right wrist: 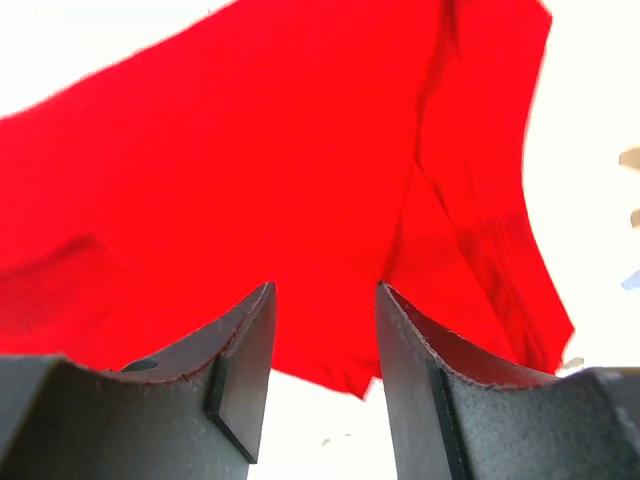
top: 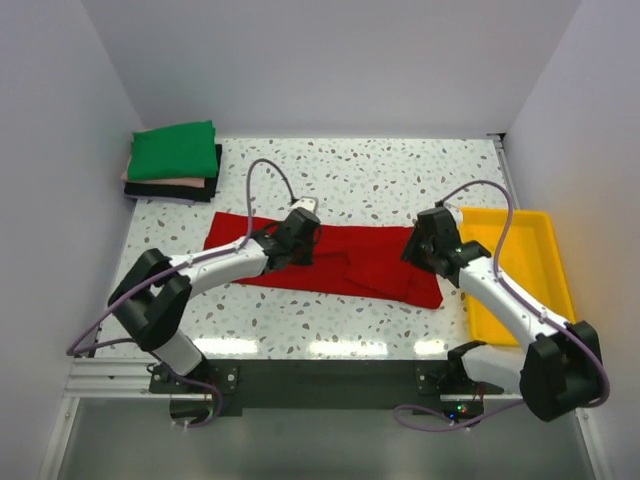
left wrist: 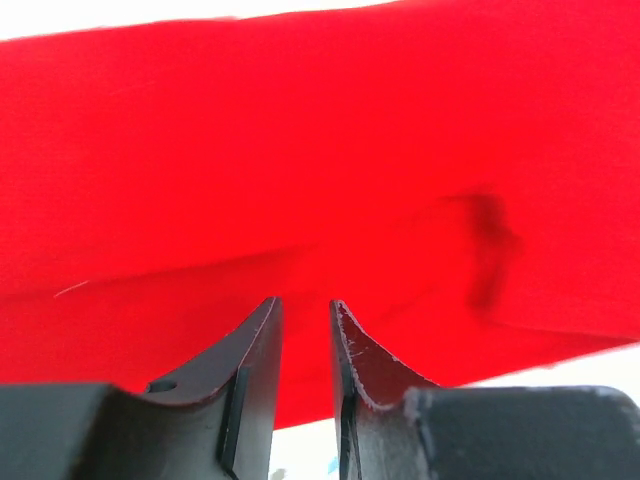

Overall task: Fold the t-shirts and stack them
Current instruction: Fold the tshirt

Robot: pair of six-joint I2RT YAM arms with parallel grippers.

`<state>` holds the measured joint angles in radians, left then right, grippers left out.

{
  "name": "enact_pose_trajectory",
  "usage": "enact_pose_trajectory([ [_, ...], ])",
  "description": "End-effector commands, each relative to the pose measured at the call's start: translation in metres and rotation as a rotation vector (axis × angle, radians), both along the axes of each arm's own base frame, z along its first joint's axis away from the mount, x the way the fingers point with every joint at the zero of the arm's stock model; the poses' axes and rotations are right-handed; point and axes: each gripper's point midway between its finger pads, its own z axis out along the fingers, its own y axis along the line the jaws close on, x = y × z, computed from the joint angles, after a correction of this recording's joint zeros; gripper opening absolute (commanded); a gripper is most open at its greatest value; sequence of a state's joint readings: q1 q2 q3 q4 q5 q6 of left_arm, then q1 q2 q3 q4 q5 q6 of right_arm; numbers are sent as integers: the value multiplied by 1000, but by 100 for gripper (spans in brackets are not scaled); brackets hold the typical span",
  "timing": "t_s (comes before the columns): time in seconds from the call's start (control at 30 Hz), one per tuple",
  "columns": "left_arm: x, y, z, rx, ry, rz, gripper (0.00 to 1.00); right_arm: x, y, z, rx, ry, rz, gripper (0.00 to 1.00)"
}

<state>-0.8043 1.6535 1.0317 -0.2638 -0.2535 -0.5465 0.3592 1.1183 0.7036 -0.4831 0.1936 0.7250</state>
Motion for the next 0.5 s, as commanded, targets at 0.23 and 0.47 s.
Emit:
enact_pose_trajectory([
  [0.23,4,66,-29,2,-24,252,30,60,-7,-14,-151,53,-27,49],
  [0.47,-11,66,-59,-22,41,263,23,87,-14,-50,-172,141,-31,49],
])
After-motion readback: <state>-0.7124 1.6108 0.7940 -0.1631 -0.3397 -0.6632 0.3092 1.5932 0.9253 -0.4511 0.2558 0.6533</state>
